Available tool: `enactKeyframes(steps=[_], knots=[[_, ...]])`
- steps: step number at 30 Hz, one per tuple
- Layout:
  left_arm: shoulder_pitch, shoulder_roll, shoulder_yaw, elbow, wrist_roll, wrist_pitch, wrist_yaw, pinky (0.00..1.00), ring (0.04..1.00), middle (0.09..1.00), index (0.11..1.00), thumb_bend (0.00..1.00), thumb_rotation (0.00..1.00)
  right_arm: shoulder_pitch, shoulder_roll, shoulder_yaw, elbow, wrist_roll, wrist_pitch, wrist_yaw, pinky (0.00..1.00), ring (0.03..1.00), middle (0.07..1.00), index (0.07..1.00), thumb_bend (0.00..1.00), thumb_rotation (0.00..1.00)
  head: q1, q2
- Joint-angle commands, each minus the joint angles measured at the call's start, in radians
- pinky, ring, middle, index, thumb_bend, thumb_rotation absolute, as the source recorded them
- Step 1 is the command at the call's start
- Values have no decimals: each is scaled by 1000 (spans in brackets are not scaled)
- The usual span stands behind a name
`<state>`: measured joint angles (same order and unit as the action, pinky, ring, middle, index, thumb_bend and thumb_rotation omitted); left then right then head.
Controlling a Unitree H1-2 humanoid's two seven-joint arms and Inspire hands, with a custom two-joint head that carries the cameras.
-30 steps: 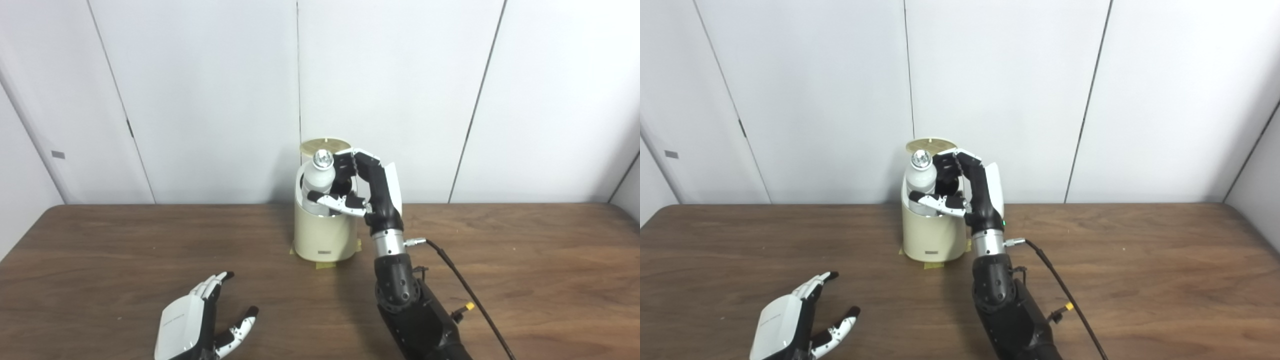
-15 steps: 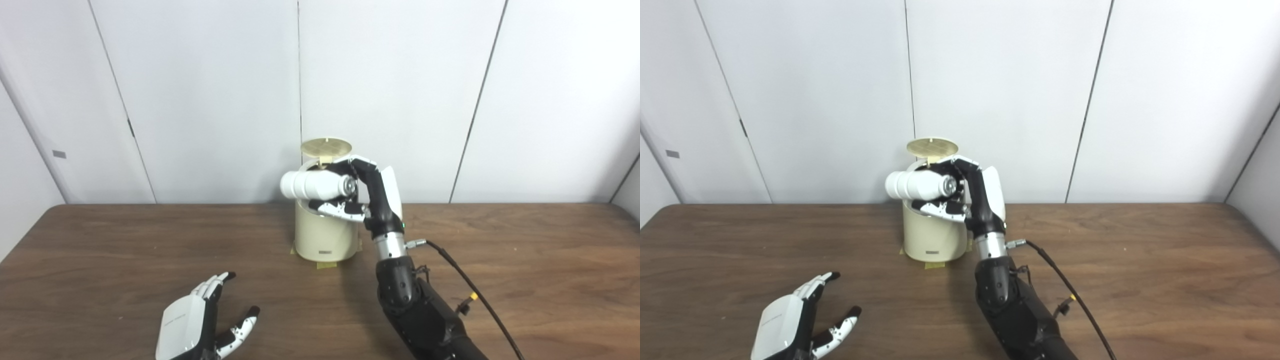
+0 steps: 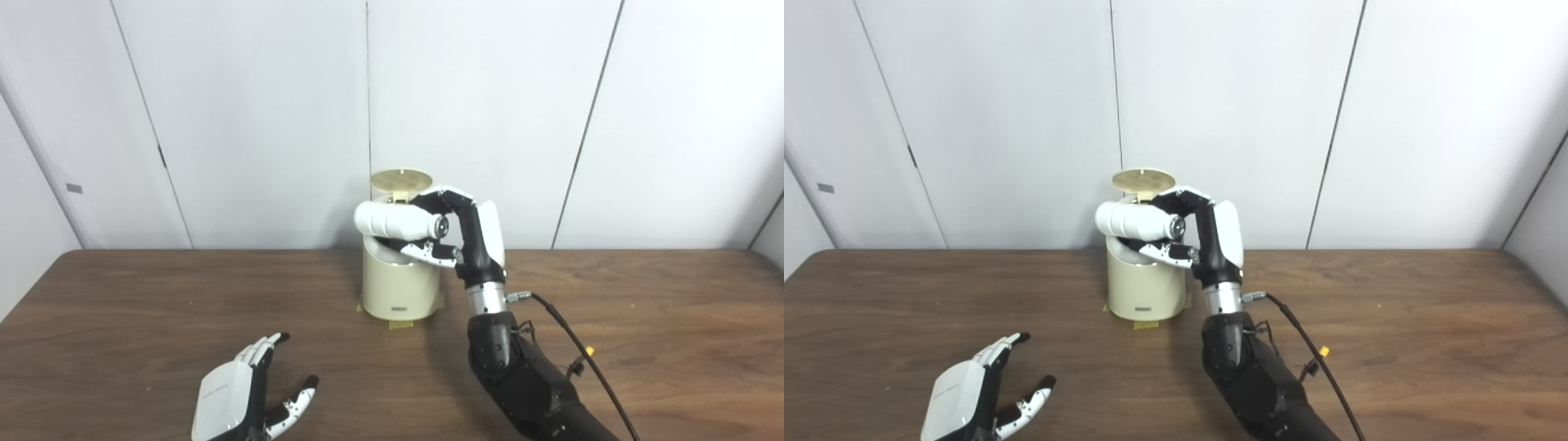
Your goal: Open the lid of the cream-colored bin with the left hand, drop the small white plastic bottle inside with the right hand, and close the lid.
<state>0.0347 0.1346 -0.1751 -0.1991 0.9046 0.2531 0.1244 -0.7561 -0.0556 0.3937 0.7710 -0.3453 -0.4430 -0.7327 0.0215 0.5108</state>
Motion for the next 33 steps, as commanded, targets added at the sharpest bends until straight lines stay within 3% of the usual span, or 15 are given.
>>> enactKeyframes(steps=[1, 14, 22, 26, 33], knots=[[-5, -2, -6, -16, -3, -9, 4, 794, 883, 881, 877, 521, 501, -61, 5, -10, -4, -9, -27, -30, 449, 481, 487, 463, 517, 0, 0, 1], [-5, 2, -4, -6, -8, -19, 14, 784, 879, 876, 877, 526, 487, -69, 20, -76, 39, -48, -26, -67, 414, 479, 501, 456, 516, 0, -18, 1], [-10, 11, 0, -4, -13, -16, 8, 800, 884, 881, 880, 525, 501, -49, 4, -118, 7, -76, -23, -34, 359, 448, 506, 471, 517, 0, -41, 3], [-14, 18, 1, 2, -19, -22, 7, 799, 882, 880, 876, 527, 504, -33, -13, -124, -27, -68, -26, -16, 415, 458, 490, 473, 518, 0, -49, 4], [-19, 19, 0, 7, -21, -23, 6, 796, 879, 876, 868, 531, 484, -4, -36, -154, -86, -59, -26, 45, 416, 463, 493, 468, 517, 0, -55, 5]])
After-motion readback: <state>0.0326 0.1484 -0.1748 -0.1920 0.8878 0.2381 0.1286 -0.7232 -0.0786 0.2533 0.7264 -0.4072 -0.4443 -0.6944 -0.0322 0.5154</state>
